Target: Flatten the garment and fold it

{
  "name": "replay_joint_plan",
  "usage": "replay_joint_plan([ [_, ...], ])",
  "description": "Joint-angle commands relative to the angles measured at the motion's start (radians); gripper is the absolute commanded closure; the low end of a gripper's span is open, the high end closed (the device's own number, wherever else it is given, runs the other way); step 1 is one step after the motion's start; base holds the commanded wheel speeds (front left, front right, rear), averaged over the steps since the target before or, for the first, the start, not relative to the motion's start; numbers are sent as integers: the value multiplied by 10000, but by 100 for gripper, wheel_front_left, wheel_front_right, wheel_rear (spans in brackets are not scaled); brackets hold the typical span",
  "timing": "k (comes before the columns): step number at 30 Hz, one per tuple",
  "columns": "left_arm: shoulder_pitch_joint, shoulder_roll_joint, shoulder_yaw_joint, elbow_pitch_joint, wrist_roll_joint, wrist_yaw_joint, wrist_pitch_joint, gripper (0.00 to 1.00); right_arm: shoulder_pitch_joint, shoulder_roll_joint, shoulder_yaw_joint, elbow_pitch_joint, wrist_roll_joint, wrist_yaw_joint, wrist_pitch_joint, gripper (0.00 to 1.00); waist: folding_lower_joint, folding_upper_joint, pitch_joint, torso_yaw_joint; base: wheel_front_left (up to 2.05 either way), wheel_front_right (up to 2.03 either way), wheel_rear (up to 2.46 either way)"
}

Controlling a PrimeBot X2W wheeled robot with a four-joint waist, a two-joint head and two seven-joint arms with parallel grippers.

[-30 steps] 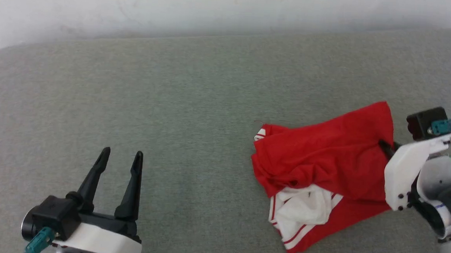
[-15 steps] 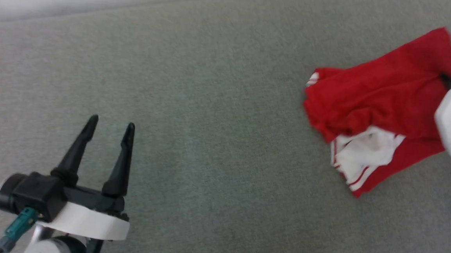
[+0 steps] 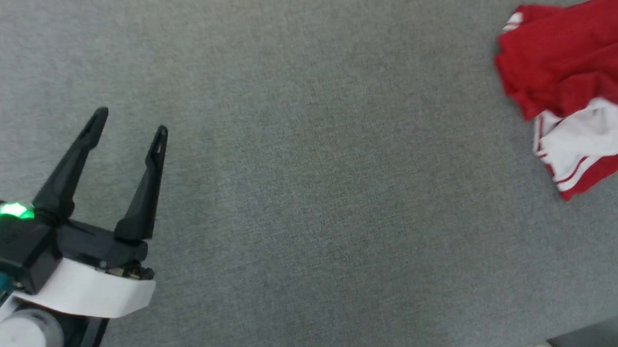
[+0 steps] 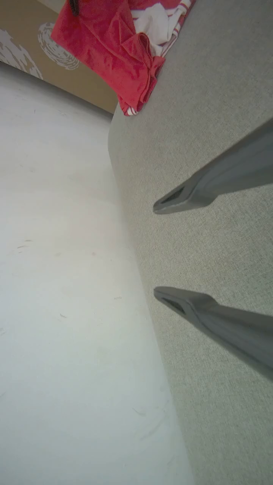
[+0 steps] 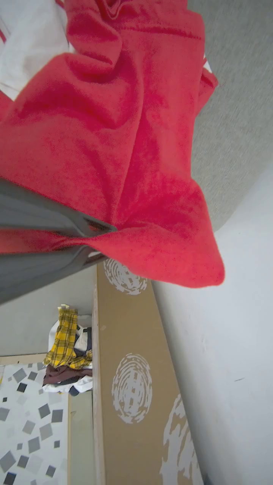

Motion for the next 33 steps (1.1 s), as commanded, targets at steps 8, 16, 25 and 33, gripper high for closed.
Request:
replay_joint_plan([
  [8,-357,476,298,-672,205,44,412,0,-447,-550,-703,809,-441,-21,-727,100,-2,0,1531,-332,0,0,0],
  [16,-544,788,485,-1192,308,47,659,0,-328,-509,-1293,1080,-724,-21,-1122,100,-2,0,2205,-248,0,0,0],
  [25,-507,1013,614,-1538,385,89,842,0,-227,-238,-2222,1934,-1011,-21,-1635,100,-2,0,2645,-193,0,0,0],
  [33,-601,1103,728,-1708,398,113,768,0,-462,152,-2404,2680,-1223,-21,-2066,34,-2,0,2859,-218,0,0,0],
])
